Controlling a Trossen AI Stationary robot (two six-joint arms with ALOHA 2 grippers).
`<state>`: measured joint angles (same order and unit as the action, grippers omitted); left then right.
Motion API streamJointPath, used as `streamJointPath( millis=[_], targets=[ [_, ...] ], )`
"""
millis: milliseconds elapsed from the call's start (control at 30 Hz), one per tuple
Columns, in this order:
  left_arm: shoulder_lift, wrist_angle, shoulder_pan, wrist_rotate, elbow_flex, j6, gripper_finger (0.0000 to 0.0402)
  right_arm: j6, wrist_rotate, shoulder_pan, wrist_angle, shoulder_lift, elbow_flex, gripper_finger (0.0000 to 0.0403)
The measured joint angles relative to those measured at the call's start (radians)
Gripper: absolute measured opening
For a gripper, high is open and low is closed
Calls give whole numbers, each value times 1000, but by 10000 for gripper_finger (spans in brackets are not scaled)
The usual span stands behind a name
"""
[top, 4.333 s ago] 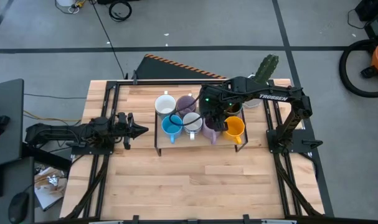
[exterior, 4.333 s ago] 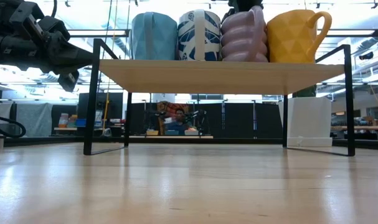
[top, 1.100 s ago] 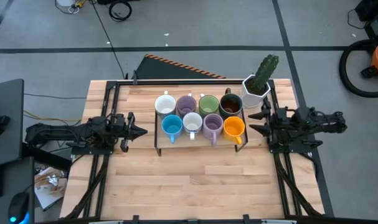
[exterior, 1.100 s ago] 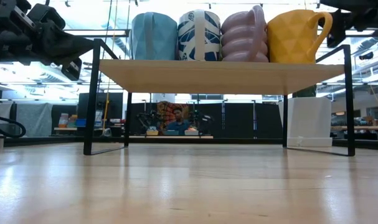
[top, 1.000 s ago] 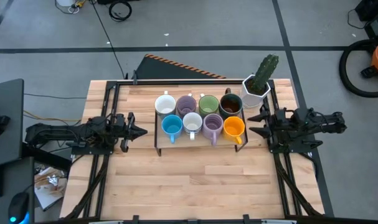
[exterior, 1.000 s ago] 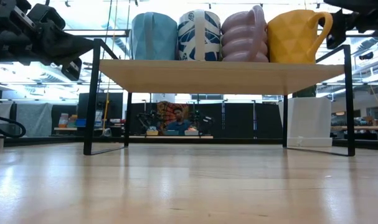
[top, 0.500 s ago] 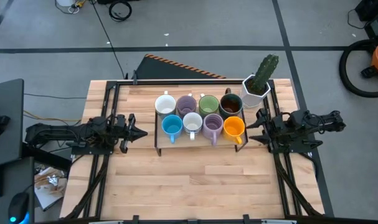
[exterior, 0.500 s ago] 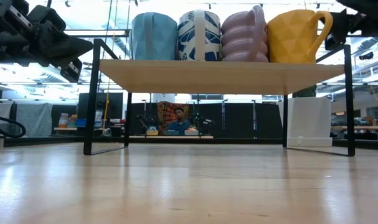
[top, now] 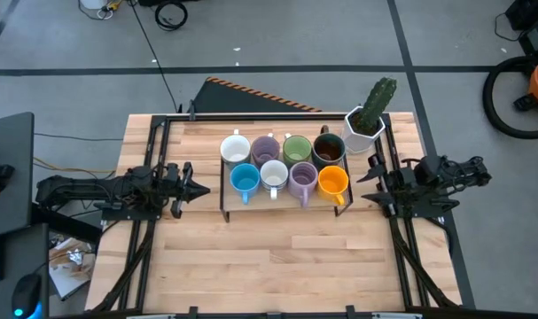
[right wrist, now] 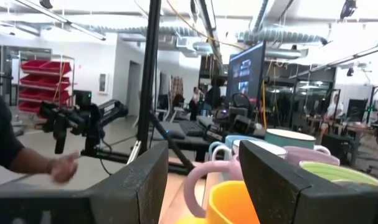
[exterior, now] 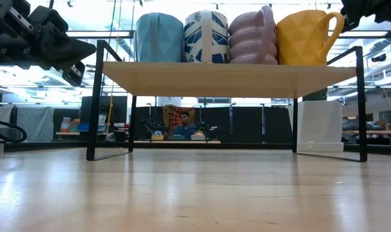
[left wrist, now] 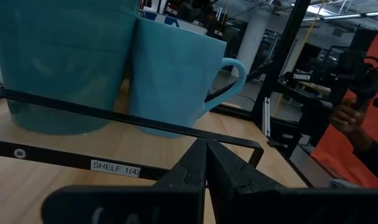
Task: Place coffee mugs
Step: Return to Home Position
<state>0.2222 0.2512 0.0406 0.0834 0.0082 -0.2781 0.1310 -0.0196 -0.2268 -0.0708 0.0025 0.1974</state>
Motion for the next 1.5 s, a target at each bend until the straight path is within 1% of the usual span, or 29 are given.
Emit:
streamJointPath(
  millis=[367,567,667,733,833,1000,1167,1300,1500],
  targets=[
    [0,0,0,0,0,0,13,0,0,0,-4,0,0,203],
    [0,0,0,0,0,0,13,-48,-4,0,89,0,1,203],
    [0,0,0,0,0,0,13,-103,-38,0,113,0,0,203],
    [0,0,0,0,0,0,13,-135,-78,0,102,0,0,203],
    [0,0,0,0,0,1,13,-147,-134,-1,18,0,-38,203],
    [0,0,0,0,0,1,13,-189,-114,0,-91,0,-136,203],
    [0,0,0,0,0,1,13,-203,-149,0,-184,0,-190,203],
    [0,0,0,0,0,1,13,-208,-180,0,-183,0,-191,203],
    [0,0,0,0,0,1,13,-241,-314,0,-159,0,-191,203]
  ],
)
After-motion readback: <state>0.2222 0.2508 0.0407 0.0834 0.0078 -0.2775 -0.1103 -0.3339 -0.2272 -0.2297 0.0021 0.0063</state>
